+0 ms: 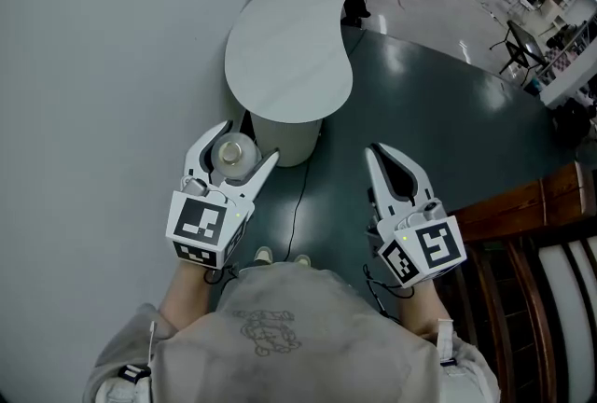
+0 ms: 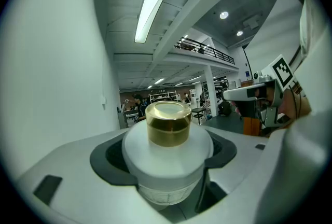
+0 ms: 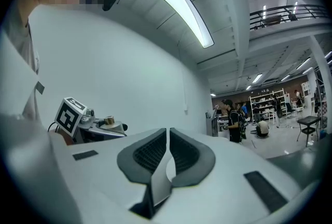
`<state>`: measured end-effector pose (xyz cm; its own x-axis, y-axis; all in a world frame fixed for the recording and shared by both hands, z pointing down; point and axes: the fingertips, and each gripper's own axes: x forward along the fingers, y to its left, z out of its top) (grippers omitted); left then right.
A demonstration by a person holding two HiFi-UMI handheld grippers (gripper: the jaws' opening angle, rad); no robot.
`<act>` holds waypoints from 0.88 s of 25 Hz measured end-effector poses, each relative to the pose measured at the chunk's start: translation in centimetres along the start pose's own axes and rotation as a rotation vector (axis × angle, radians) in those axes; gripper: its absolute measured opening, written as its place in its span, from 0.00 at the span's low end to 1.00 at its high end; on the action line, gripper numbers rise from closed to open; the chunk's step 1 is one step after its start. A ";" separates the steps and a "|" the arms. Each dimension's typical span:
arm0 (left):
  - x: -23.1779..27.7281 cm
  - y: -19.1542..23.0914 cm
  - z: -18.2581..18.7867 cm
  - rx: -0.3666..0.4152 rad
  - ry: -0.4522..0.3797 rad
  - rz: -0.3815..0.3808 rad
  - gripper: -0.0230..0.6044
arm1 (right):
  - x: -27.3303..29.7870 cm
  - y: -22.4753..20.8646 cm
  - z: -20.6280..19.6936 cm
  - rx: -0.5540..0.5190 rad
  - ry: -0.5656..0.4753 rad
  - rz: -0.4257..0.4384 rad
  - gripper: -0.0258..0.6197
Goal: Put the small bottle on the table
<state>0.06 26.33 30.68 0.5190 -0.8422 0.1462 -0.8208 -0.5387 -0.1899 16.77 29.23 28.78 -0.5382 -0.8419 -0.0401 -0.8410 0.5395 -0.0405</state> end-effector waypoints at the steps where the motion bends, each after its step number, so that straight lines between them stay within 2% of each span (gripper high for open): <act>1: 0.1 -0.1 0.0 0.000 0.001 0.002 0.58 | 0.0 -0.2 -0.1 0.000 0.000 0.002 0.10; 15: 2.7 -2.5 0.0 -0.003 -0.012 0.012 0.58 | -0.8 -4.4 -0.7 -0.011 -0.014 0.004 0.10; 22: 3.9 -2.1 -0.6 0.008 -0.027 0.020 0.58 | 0.3 -4.6 -2.2 -0.016 -0.010 0.021 0.10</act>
<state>3.67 24.18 32.21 0.5091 -0.8528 0.1165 -0.8289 -0.5223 -0.2003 20.40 26.45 31.19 -0.5552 -0.8302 -0.0505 -0.8303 0.5568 -0.0240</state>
